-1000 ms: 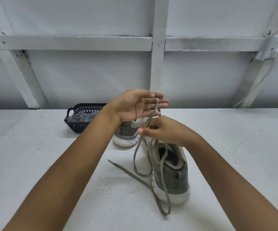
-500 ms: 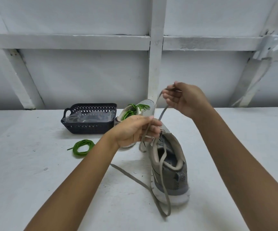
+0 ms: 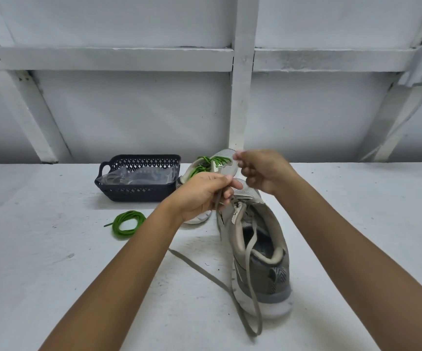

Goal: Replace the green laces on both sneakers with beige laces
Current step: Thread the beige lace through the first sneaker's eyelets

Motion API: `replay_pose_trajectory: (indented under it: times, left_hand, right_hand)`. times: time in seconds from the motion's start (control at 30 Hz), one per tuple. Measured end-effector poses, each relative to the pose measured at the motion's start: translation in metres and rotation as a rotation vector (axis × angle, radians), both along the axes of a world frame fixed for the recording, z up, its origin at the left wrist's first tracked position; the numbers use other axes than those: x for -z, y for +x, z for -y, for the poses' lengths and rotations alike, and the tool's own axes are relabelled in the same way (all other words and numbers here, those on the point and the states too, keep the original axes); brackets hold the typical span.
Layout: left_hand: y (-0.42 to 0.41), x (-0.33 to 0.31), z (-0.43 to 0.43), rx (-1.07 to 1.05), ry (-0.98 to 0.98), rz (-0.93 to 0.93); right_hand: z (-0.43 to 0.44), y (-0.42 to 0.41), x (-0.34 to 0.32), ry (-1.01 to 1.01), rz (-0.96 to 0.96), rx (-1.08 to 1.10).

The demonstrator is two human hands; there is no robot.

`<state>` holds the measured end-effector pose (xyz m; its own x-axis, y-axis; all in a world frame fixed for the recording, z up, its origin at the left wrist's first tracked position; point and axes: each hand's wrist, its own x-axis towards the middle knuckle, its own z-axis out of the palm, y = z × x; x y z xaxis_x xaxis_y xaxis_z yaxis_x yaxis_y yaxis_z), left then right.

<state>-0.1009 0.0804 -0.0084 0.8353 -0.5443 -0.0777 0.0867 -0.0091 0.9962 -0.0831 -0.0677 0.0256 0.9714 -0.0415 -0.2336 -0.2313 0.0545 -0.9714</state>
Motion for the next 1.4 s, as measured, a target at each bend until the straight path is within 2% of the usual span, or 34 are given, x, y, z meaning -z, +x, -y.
replay_pose_trajectory:
  times: [0.2,0.4,0.47,0.57,0.67,0.73,0.93,1.1,1.4]
  left_hand:
    - [-0.005,0.011,-0.017,0.033,0.024,0.022]
    - [-0.008,0.013,-0.027,0.101,-0.030,-0.076]
    - [-0.007,0.011,-0.027,0.070,-0.071,-0.115]
    - [-0.003,0.012,-0.021,-0.054,-0.085,-0.114]
    - [0.003,0.019,-0.010,-0.190,0.018,-0.050]
    - [0.007,0.025,-0.003,-0.275,0.121,0.028]
    - [0.022,0.048,0.018,-0.564,0.278,0.211]
    - [0.018,0.056,0.028,-0.668,0.429,0.391]
    - [0.013,0.061,0.037,-0.774,0.398,0.500]
  right_hand:
    - [0.028,0.022,-0.005,0.302,0.059,0.297]
    - [0.032,0.029,0.016,0.332,0.067,0.345]
    - [0.030,0.024,0.022,0.190,0.043,0.260]
    - [0.031,0.013,0.031,-0.373,-0.006,-0.024]
    - [0.028,0.006,0.037,-0.852,0.058,-0.231]
    - [0.023,0.004,0.039,-0.994,0.085,-0.306]
    - [0.021,0.005,0.045,-1.027,0.094,-0.377]
    - [0.025,0.009,0.050,-0.977,0.112,-0.389]
    - [0.027,0.008,0.057,-0.860,0.109,-0.339]
